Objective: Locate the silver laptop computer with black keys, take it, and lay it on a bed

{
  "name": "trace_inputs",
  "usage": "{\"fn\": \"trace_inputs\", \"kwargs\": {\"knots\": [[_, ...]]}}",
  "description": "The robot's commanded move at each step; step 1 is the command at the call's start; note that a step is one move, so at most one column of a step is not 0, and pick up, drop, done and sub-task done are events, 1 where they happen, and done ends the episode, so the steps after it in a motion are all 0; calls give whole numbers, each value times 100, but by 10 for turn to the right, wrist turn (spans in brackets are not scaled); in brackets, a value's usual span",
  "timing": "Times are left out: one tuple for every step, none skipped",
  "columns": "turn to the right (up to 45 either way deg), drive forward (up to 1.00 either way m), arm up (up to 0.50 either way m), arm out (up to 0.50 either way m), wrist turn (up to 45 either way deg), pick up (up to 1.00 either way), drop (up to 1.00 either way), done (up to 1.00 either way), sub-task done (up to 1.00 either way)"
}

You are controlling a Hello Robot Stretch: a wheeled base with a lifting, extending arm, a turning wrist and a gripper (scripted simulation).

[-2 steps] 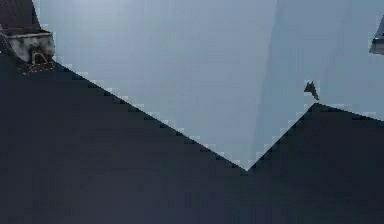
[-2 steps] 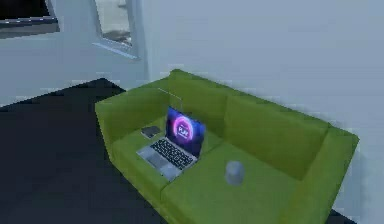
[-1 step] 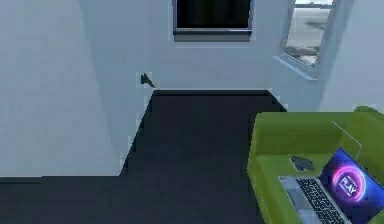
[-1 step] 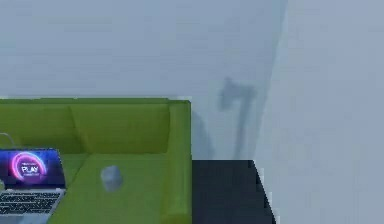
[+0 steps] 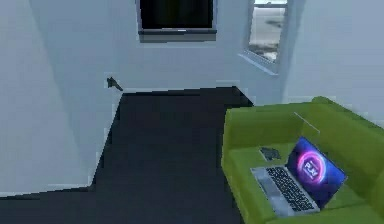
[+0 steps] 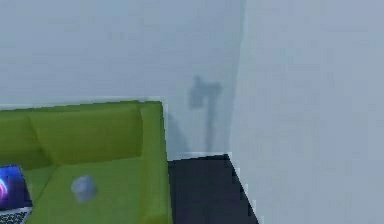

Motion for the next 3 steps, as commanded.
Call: {"fn": "trace_inputs", "kwargs": {"knots": [[0, 45, 0, 0, 0, 0, 0, 0, 0], [-360, 0, 0, 0, 0, 0, 0, 0, 0], [0, 0, 50, 0, 0, 0, 0, 0, 0]]}}
